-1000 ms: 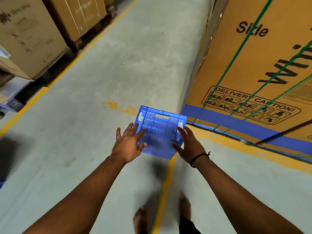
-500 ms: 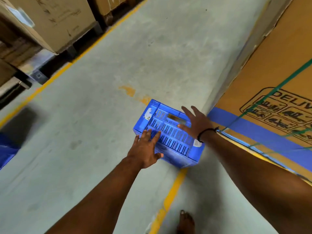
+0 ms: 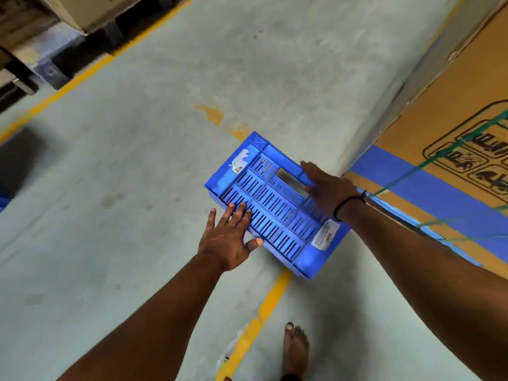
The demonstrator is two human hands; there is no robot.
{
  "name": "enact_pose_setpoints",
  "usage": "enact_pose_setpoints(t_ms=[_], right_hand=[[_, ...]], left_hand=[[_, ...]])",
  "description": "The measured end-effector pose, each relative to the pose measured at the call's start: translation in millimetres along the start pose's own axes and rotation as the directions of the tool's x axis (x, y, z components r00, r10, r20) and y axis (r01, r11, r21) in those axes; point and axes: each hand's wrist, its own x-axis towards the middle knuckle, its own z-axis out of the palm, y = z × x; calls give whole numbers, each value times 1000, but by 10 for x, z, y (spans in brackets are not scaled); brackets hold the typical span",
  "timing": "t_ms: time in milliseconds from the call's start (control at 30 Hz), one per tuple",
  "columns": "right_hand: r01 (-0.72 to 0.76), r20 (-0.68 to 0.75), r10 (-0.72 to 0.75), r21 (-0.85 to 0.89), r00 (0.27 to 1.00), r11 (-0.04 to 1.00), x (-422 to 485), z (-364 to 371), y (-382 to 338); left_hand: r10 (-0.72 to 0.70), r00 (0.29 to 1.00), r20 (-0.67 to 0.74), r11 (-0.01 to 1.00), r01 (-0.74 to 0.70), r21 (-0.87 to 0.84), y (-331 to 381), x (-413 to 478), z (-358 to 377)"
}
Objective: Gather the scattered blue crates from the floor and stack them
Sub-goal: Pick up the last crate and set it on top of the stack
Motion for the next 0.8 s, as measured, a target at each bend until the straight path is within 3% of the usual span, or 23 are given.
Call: enact_pose_setpoints(t_ms=[67, 167, 267, 300, 333, 367, 433, 467, 500, 567, 700, 800], right_hand=[[67, 35, -68, 22, 997, 998, -263, 18, -224], [197, 119, -225, 212, 967, 957, -603, 178, -740], [248, 92, -279, 257, 956, 934, -827, 490, -1296], [219, 74, -246, 260, 966, 940, -884, 596, -1475], [178, 63, -202, 271, 977, 946, -930, 686, -1643], [148, 57, -170, 281, 984, 948, -979, 800, -1815], [128, 62, -152, 289, 987, 949, -1054, 1050, -2112], [135, 68, -162, 297, 984, 945, -1097, 1183, -2241], [141, 76, -172, 309, 982, 941, -1135, 1309, -2348], [146, 97, -187, 331, 978, 932, -1208, 1607, -2547], [138, 199, -252, 458, 947, 878, -1318, 2219, -2876], [125, 268, -318, 554, 909, 823, -1421, 2543, -2950]], left_hand=[[-59, 998, 37, 998, 60, -33, -161, -217, 83], [-152, 983, 105, 981, 163, -109, -376, -530, 195], [-202, 979, 29, 909, 199, -365, -407, -809, 310], [-241, 971, -8, 807, 196, -558, -368, -868, 348], [-309, 951, -20, 629, 189, -754, -333, -894, 385], [-385, 923, 2, 389, 164, -907, -298, -937, 395], [-482, 869, 108, -109, 63, -992, -290, -983, 448], [-515, 841, 168, -253, 38, -967, -322, -1007, 485], [-546, 808, 221, -310, 50, -949, -373, -1029, 519], [-613, 737, 284, -302, 113, -947, -528, -1075, 705], [-706, 631, 320, -136, 323, -937, -888, -1187, 1291], [-733, 597, 327, -66, 415, -907, -1137, -1276, 1620]])
